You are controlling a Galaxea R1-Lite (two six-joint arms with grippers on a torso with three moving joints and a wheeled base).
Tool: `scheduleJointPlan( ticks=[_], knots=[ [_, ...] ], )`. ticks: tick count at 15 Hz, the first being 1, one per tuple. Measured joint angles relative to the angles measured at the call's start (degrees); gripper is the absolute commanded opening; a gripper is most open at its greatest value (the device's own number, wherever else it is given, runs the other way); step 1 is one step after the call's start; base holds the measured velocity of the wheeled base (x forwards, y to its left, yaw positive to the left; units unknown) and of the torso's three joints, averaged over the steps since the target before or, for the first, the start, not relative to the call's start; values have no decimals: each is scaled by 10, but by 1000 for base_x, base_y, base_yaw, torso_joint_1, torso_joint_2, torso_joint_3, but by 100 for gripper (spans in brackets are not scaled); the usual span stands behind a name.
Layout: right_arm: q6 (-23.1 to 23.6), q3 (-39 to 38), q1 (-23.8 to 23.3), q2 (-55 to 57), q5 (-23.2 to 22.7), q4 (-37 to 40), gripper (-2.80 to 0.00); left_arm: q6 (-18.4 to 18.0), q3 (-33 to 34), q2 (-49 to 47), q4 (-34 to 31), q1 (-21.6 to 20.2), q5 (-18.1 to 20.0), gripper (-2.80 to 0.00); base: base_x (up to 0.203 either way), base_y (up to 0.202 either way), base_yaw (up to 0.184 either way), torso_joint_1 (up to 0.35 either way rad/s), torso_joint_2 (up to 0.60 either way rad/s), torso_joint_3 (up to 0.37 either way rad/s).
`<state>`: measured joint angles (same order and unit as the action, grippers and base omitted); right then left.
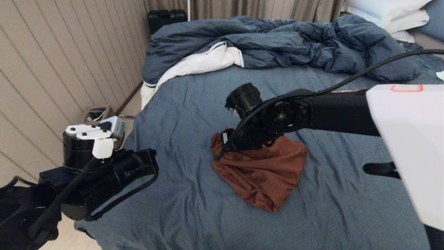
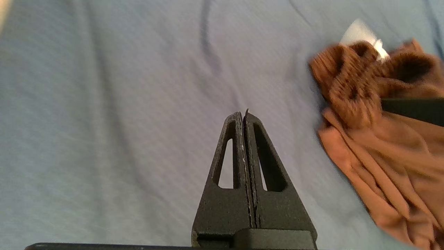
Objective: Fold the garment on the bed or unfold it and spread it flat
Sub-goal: Fold the brown shorts, then unford the brown shorts
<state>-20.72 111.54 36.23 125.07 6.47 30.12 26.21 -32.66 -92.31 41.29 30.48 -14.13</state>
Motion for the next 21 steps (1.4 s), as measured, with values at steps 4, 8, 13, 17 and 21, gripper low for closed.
scheduleJointPlan(
  ticks=[4, 8, 13, 17, 21],
  knots=[
    [10, -41, -27, -95, 1, 1, -280, -8, -16, 14, -11, 1, 0, -280, 0, 0, 0, 0, 0, 0],
    [18, -130, -58, -209, 1, -1, -280, -24, -44, 54, -72, 1, -3, -280, 0, 0, 0, 0, 0, 0],
    [40, -246, -93, -351, 1, 0, -280, -74, -76, 172, -225, -32, -13, -280, 0, 0, 0, 0, 0, 0],
    [68, -432, -137, -590, 15, -1, -280, -137, -73, 370, -384, -102, -17, -280, 0, 0, 0, 0, 0, 0],
    [92, -617, -182, -817, 47, 2, -280, -160, -9, 533, -481, -131, -21, -280, 0, 0, 0, 0, 0, 0]
  ],
)
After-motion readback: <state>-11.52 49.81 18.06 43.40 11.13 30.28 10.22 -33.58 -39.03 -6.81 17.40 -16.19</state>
